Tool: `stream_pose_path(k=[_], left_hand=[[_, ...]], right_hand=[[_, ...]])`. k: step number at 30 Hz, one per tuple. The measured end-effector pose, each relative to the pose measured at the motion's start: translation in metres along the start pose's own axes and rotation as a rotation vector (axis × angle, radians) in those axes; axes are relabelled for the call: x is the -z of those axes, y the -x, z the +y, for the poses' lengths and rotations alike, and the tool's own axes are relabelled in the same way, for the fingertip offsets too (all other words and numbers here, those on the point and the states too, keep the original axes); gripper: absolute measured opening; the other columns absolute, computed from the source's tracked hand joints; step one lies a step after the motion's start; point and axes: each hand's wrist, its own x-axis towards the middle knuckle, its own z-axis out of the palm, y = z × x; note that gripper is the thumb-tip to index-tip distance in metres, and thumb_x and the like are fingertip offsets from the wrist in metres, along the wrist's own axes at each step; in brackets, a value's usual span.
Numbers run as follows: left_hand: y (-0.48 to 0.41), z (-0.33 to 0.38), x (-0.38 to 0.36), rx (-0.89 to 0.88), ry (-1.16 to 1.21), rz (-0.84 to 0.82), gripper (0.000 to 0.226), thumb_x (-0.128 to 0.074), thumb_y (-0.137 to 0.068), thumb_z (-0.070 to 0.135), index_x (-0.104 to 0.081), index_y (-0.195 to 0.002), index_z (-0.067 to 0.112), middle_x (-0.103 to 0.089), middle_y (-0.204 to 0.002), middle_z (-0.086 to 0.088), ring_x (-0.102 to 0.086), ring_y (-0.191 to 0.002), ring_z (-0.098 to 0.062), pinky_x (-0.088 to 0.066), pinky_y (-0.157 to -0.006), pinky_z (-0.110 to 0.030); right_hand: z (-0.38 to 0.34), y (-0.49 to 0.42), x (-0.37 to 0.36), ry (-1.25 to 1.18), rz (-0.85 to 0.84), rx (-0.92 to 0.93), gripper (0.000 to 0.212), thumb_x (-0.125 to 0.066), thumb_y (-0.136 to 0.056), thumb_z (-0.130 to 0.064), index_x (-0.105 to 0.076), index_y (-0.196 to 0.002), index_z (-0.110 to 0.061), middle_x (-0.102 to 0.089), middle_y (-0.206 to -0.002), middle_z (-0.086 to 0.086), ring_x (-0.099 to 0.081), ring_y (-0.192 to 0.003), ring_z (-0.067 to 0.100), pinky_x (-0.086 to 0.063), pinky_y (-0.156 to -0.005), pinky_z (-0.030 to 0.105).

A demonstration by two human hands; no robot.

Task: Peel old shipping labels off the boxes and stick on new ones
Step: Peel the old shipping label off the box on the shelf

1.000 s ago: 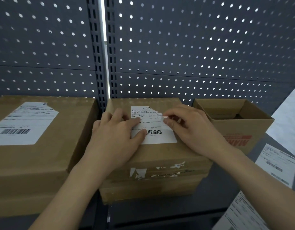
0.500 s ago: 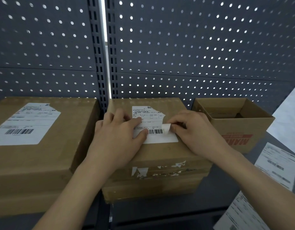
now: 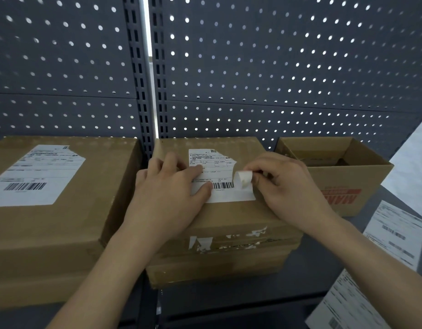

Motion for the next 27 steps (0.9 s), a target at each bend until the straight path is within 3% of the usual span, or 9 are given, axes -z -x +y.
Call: stream_pose_path(k=[5, 15, 19, 21, 23, 25, 27], left_hand=[[-0.001, 0.0, 0.0, 0.003, 0.005, 0.002, 0.053, -0.031, -0.091, 0.064, -0.042, -0.14, 0.044, -0.039, -0.125, 0.007, -0.032, -0.116, -0.019, -0.03, -0.101, -0.04], [-0.001, 0.0, 0.0, 0.002, -0.014, -0.004, 0.056, -0.03, -0.091, 0.065, -0.038, -0.142, 0.045, -0.038, -0.129, 0.007, -0.031, -0.119, -0.019, -0.03, -0.102, -0.04], [0.0, -0.001, -0.001, 0.003, -0.011, -0.009, 0.056, -0.029, -0.091, 0.065, -0.038, -0.142, 0.045, -0.038, -0.13, 0.008, -0.031, -0.118, -0.018, -0.03, -0.101, -0.04], [0.0, -0.001, 0.0, -0.001, -0.008, -0.009, 0.055, -0.029, -0.091, 0.065, -0.038, -0.142, 0.045, -0.038, -0.13, 0.008, -0.031, -0.117, -0.018, -0.03, -0.101, -0.04], [0.0, -0.001, 0.0, 0.0, -0.002, -0.008, 0.056, -0.029, -0.091, 0.065, -0.039, -0.142, 0.045, -0.039, -0.129, 0.008, -0.032, -0.117, -0.018, -0.03, -0.101, -0.039], [0.0, -0.001, 0.0, 0.003, -0.004, -0.005, 0.056, -0.029, -0.091, 0.065, -0.039, -0.142, 0.045, -0.04, -0.128, 0.008, -0.032, -0.116, -0.018, -0.03, -0.101, -0.039], [0.0, -0.001, 0.0, 0.002, -0.01, -0.006, 0.056, -0.029, -0.091, 0.065, -0.039, -0.142, 0.045, -0.04, -0.128, 0.008, -0.032, -0.116, -0.018, -0.031, -0.1, -0.039]], right_hand=[[0.001, 0.0, 0.0, -0.025, 0.037, 0.03, 0.015, -0.065, -0.09, -0.005, -0.073, -0.094, -0.017, -0.058, -0.087, -0.024, -0.055, -0.082, -0.007, -0.036, -0.073, 0.004], [0.003, 0.005, 0.001, -0.106, 0.123, 0.114, 0.021, -0.064, -0.088, 0.0, -0.069, -0.091, -0.019, -0.06, -0.088, -0.019, -0.057, -0.083, -0.003, -0.04, -0.074, 0.008], [-0.002, 0.0, 0.012, -0.294, 0.292, 0.029, 0.012, -0.054, -0.098, -0.023, -0.062, -0.091, -0.028, -0.059, -0.076, -0.017, -0.051, -0.067, 0.003, -0.039, -0.061, 0.018], [-0.005, -0.003, 0.016, -0.317, 0.282, -0.008, 0.017, -0.049, -0.1, -0.032, -0.062, -0.093, -0.024, -0.061, -0.074, -0.007, -0.051, -0.064, 0.015, -0.042, -0.057, 0.034], [-0.008, -0.005, 0.015, -0.345, 0.212, -0.057, 0.023, -0.047, -0.101, -0.038, -0.06, -0.094, -0.02, -0.062, -0.077, 0.005, -0.055, -0.069, 0.027, -0.045, -0.063, 0.044], [-0.012, -0.007, 0.015, -0.445, 0.154, -0.148, 0.036, -0.046, -0.096, -0.051, -0.056, -0.088, -0.017, -0.064, -0.074, 0.008, -0.061, -0.069, 0.029, -0.05, -0.066, 0.044], [-0.012, -0.01, 0.016, -0.471, 0.096, -0.237, 0.057, -0.043, -0.087, -0.068, -0.051, -0.078, -0.012, -0.064, -0.065, 0.008, -0.062, -0.058, 0.027, -0.05, -0.059, 0.035]])
